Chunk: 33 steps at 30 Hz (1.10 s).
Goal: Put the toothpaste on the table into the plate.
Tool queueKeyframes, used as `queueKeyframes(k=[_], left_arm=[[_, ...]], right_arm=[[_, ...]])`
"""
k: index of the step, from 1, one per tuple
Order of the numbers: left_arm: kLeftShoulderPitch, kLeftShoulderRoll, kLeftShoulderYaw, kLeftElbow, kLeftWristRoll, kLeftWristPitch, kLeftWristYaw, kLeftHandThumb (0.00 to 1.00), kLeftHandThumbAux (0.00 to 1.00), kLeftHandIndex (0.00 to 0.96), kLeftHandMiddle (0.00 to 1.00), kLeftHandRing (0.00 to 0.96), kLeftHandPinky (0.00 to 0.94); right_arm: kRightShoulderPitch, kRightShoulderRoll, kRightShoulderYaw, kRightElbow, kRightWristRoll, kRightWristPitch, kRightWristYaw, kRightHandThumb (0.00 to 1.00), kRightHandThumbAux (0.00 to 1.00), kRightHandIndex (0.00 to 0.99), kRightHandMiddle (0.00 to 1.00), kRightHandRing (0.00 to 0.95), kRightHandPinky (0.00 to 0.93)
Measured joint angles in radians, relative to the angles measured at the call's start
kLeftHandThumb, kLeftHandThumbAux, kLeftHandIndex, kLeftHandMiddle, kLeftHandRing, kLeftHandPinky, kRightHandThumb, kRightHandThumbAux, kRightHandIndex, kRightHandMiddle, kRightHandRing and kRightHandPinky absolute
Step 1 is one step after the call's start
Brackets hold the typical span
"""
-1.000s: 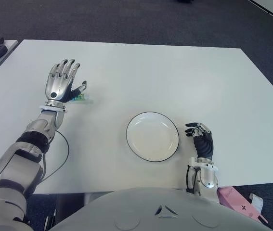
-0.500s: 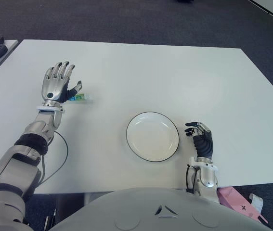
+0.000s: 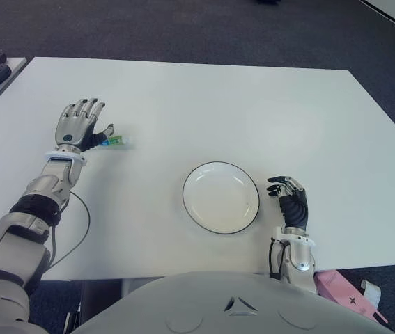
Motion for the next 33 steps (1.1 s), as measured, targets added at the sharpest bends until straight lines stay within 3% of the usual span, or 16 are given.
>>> queueKeyframes(k=[20,33], left_arm=[[-0.042,0.100,-0.082,-0.011,0.040,-0.115,-0.335,0.421,0.141,0.000,0.000,0.000,0.000],[-0.119,0.102,-0.168,0.064,0.098,-0.191,-0.444,0.426,0.179,0.000,0.000,0.000,0.000]], right_arm=[[0.009,0.001,-0.001,-0.003,-0.004,0.000,-0.003,0.840,0.686,0.440,0.464,0.525,0.519],[0.027,0.003,-0.001,-0.014,-0.006,0.000,-0.006,0.839,0.685,0.443,0.462,0.519,0.509]])
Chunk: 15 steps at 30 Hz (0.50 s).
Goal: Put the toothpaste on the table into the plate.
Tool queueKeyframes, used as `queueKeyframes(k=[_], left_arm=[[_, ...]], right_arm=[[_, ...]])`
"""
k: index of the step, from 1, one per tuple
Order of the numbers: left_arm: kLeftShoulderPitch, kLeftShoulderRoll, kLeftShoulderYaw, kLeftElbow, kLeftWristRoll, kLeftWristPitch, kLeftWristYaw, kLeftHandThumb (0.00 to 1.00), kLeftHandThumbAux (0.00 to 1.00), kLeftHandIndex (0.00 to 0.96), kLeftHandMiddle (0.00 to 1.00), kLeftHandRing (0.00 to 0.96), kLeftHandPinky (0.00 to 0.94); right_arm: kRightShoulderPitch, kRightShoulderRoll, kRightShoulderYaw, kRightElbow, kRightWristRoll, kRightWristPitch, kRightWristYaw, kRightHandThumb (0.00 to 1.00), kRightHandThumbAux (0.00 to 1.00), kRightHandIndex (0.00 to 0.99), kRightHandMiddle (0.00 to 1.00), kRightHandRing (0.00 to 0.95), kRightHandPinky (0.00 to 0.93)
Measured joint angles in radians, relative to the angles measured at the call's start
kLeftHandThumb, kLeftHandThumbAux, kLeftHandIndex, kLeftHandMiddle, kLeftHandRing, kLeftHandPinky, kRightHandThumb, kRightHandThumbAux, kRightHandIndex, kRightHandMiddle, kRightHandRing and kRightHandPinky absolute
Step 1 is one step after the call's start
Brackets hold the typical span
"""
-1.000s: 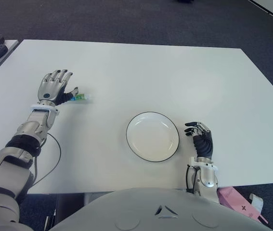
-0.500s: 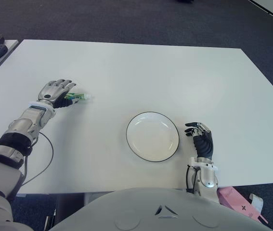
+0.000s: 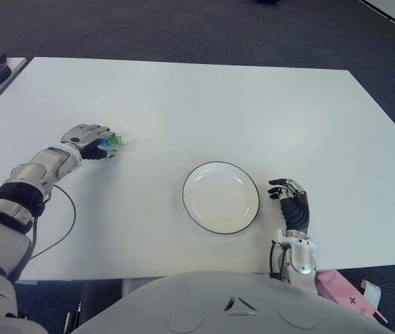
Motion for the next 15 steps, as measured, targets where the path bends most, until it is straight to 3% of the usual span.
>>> queueKeyframes(k=[15], left_arm=[[-0.120,-0.034,-0.123,0.156,0.077,-0.069,-0.012,0.425,0.224,0.000,0.000,0.000,0.017]], right_arm=[[0.021,0.007,0.004,-0.020,-0.006,0.000,-0.007,0.838,0.686,0.438,0.463,0.521,0.512]])
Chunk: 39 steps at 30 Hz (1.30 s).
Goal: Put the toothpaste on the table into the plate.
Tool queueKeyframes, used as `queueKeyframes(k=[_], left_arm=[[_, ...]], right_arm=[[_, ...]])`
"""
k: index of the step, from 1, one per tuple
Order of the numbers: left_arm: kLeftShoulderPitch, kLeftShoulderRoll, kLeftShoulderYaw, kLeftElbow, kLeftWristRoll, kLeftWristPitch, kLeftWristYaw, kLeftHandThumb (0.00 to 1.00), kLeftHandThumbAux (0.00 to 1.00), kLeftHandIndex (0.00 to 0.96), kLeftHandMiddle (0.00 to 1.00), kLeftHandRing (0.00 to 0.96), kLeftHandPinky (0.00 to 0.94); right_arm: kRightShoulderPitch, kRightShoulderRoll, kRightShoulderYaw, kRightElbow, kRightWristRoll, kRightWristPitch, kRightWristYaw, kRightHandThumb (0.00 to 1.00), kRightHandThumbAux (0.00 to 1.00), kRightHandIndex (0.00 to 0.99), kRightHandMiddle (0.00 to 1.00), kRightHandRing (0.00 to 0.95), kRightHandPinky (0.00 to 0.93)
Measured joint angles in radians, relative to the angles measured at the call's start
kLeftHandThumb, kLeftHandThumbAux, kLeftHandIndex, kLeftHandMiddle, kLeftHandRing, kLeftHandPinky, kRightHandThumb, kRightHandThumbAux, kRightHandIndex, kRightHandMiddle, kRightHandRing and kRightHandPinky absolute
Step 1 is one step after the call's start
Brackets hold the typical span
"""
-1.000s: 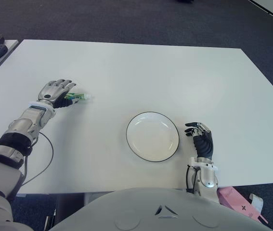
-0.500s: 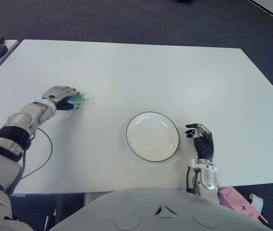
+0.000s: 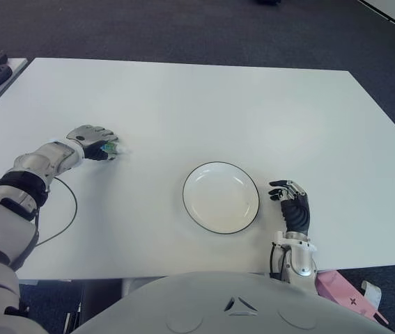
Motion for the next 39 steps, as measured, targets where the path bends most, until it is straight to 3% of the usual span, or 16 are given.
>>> queueKeyframes(k=[11,27,30,32,37,39], left_arm=[[-0.040,-0.056,-0.061,0.102,0.016,0.032,0.104,0.410,0.238,0.000,0.000,0.000,0.039],[-0.045,-0.156,-0.129,0.186,0.022,0.197,0.300,0.443,0.283,0.000,0.048,0.029,0.106],[-0.045,-0.169,-0.149,0.203,0.027,0.216,0.339,0.466,0.305,0.013,0.086,0.073,0.158],[-0.045,-0.178,-0.155,0.215,0.031,0.226,0.364,0.495,0.324,0.073,0.158,0.175,0.263],[-0.038,-0.193,-0.173,0.246,0.037,0.246,0.443,0.612,0.381,0.248,0.300,0.323,0.397],[-0.032,-0.199,-0.177,0.255,0.037,0.248,0.477,0.663,0.395,0.331,0.407,0.415,0.475]], right_arm=[[0.019,0.001,-0.002,-0.008,0.000,0.003,0.000,0.838,0.686,0.437,0.464,0.521,0.509],[0.020,0.001,-0.006,-0.009,-0.001,0.003,0.000,0.838,0.686,0.438,0.464,0.524,0.513],[0.021,0.000,-0.007,-0.010,-0.002,0.003,0.000,0.838,0.686,0.440,0.464,0.524,0.512],[0.021,0.000,-0.007,-0.010,-0.002,0.003,0.000,0.838,0.685,0.442,0.463,0.521,0.508],[0.021,-0.002,-0.009,-0.011,0.001,0.003,0.001,0.839,0.685,0.443,0.462,0.518,0.506],[0.021,-0.003,-0.011,-0.011,0.003,0.003,0.002,0.838,0.685,0.442,0.462,0.517,0.507]])
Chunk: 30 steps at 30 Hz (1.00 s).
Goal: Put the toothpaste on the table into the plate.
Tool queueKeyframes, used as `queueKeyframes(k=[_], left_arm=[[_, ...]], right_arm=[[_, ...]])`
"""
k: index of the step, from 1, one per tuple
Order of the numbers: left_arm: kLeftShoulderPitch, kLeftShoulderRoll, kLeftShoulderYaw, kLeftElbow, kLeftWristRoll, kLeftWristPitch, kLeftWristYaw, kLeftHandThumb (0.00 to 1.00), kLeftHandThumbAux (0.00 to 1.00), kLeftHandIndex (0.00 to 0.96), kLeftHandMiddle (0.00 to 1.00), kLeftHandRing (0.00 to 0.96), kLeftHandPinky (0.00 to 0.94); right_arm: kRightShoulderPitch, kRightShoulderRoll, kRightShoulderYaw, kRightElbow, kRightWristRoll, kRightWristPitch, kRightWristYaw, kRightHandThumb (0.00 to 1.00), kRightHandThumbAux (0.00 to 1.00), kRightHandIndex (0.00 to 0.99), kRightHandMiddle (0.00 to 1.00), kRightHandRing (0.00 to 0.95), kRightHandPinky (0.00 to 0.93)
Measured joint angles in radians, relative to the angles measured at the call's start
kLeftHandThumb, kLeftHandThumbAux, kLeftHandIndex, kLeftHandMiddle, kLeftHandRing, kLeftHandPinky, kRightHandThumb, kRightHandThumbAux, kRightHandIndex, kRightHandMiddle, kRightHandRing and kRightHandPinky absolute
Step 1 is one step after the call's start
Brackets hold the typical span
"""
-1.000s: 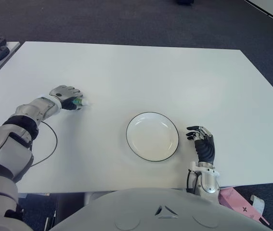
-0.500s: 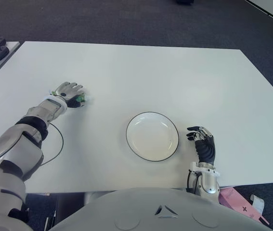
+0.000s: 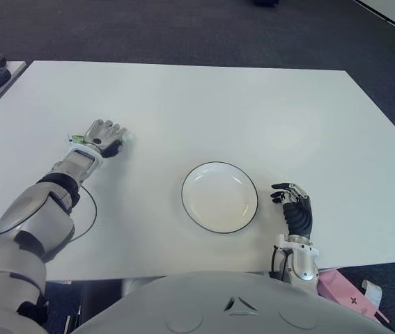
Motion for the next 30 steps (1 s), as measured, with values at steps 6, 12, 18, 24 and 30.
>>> queueKeyframes(k=[6,12,18,24,30], left_arm=[[0.019,-0.004,0.008,0.004,-0.017,-0.007,0.064,0.731,0.591,0.430,0.656,0.668,0.673],[0.024,-0.004,0.033,0.006,-0.044,-0.034,0.064,0.739,0.678,0.443,0.798,0.808,0.832],[0.027,-0.003,0.047,0.007,-0.063,-0.057,0.064,0.741,0.695,0.444,0.869,0.866,0.889],[0.028,-0.002,0.065,0.007,-0.080,-0.073,0.052,0.740,0.699,0.443,0.888,0.883,0.895],[0.028,0.000,0.075,0.007,-0.096,-0.087,0.040,0.740,0.701,0.442,0.893,0.886,0.890]], right_arm=[[-0.001,-0.004,-0.003,0.000,0.001,0.000,0.000,0.838,0.686,0.439,0.464,0.519,0.509],[-0.001,-0.008,-0.005,0.000,0.000,0.000,0.000,0.838,0.686,0.438,0.464,0.521,0.510],[-0.001,-0.011,-0.005,0.001,-0.006,0.000,-0.002,0.837,0.686,0.437,0.465,0.528,0.522],[-0.002,-0.014,-0.005,0.004,-0.008,0.000,-0.002,0.837,0.687,0.435,0.465,0.528,0.516],[-0.007,-0.015,-0.006,0.007,-0.006,0.000,-0.002,0.838,0.686,0.440,0.464,0.522,0.509]])
